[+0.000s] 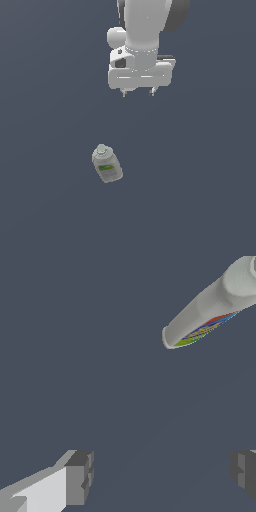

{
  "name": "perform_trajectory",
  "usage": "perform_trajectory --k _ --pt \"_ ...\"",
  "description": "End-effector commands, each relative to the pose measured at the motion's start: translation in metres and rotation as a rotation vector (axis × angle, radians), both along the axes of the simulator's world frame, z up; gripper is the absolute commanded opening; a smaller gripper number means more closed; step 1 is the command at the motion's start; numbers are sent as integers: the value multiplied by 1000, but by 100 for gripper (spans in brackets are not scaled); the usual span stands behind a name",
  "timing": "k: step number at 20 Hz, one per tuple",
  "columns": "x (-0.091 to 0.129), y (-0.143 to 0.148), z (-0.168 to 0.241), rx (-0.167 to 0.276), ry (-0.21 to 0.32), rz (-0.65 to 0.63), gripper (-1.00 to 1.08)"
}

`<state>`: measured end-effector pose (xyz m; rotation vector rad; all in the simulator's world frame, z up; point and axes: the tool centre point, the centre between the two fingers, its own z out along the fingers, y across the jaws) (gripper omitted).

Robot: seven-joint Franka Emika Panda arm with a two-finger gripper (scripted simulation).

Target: Pick up the object and move it to a goal position.

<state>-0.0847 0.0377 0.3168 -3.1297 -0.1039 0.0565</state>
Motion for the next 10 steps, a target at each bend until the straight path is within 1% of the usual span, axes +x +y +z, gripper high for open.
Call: perform_trajectory --k 1,6,10 --pt "0 0 0 1 1 -1 100" --pt "4 -2 0 2 1 -32 100" --pt "12 -6 0 5 1 -85 100"
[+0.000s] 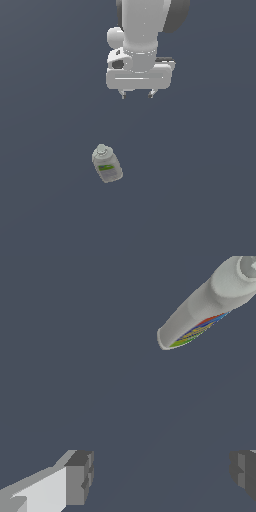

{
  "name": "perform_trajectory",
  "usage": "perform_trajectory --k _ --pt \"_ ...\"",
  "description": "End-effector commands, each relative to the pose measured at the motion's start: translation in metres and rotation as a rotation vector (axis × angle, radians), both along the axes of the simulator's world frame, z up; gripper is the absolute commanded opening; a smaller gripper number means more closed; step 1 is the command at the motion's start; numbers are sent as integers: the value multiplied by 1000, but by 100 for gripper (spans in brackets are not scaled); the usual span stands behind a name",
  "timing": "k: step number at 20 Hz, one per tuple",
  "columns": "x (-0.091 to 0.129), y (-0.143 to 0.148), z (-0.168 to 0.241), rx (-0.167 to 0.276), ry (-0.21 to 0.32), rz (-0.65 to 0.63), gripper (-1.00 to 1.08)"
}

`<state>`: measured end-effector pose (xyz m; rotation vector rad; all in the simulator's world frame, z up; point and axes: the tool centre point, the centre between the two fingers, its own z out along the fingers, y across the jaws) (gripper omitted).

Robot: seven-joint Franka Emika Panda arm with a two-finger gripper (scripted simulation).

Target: Pick up the object and move it to a goal position.

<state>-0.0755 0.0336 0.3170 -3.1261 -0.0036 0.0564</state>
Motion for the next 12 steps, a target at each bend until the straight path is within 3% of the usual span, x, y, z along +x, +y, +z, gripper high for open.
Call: perform_trajectory --k 1,12 --pt "6 -3 0 2 0 -38 100" --pt "47 -25 -2 10 3 -326 100"
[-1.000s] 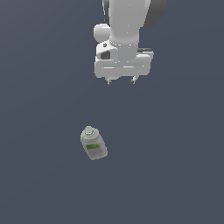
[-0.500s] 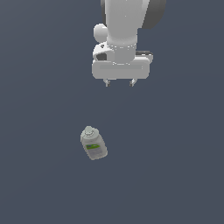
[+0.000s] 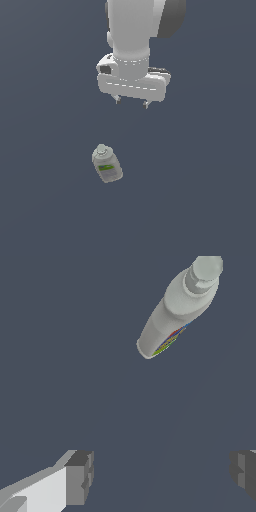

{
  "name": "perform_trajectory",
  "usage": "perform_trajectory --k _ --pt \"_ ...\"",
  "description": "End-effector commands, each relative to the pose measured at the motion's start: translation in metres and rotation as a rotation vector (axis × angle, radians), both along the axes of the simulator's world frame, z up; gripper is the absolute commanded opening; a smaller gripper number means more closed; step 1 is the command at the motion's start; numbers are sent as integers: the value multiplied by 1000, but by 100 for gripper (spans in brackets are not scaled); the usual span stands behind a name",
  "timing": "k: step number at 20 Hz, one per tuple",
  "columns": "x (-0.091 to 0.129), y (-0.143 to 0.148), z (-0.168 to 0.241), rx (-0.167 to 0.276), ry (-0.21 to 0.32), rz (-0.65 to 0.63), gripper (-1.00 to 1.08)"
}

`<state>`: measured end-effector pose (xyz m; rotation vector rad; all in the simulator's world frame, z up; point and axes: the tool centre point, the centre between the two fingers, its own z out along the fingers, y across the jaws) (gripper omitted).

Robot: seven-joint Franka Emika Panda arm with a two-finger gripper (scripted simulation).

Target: Pick up the object and move it to a goal position.

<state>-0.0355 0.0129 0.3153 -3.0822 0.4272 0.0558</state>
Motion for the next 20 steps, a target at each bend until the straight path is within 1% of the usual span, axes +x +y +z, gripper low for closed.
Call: perform_trajectory --k 1,10,20 --pt "11 -7 -1 1 1 -80 100" --pt "49 -31 -7 -2 5 -364 100" --pt "87 -59 -18 -16 4 -672 100"
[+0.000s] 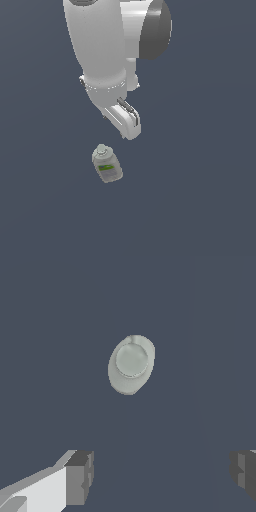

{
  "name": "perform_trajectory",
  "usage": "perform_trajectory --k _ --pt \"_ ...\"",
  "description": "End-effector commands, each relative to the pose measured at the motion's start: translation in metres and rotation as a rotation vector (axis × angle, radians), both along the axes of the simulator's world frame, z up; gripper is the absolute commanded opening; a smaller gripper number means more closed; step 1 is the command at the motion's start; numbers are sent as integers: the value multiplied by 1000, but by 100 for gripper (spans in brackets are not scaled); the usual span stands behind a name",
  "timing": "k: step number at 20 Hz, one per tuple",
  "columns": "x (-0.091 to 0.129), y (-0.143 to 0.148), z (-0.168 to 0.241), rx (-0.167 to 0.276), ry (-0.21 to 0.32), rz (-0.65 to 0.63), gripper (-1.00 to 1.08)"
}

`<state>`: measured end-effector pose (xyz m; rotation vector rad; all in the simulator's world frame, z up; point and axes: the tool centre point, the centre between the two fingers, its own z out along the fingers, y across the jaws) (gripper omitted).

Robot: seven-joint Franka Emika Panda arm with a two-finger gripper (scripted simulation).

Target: Pick up the object and move it to a goal position.

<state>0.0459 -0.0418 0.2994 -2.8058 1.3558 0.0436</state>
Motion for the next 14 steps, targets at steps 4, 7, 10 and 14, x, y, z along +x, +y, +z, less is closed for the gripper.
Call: perform_trajectory --k 4,7,10,14 --pt "20 -15 -7 -12 0 -168 100" --pt "29 -22 -10 -19 -1 -248 100" --pt "36 -28 -13 -25 -3 -313 100" --pt "43 -33 -16 -31 -4 -379 100"
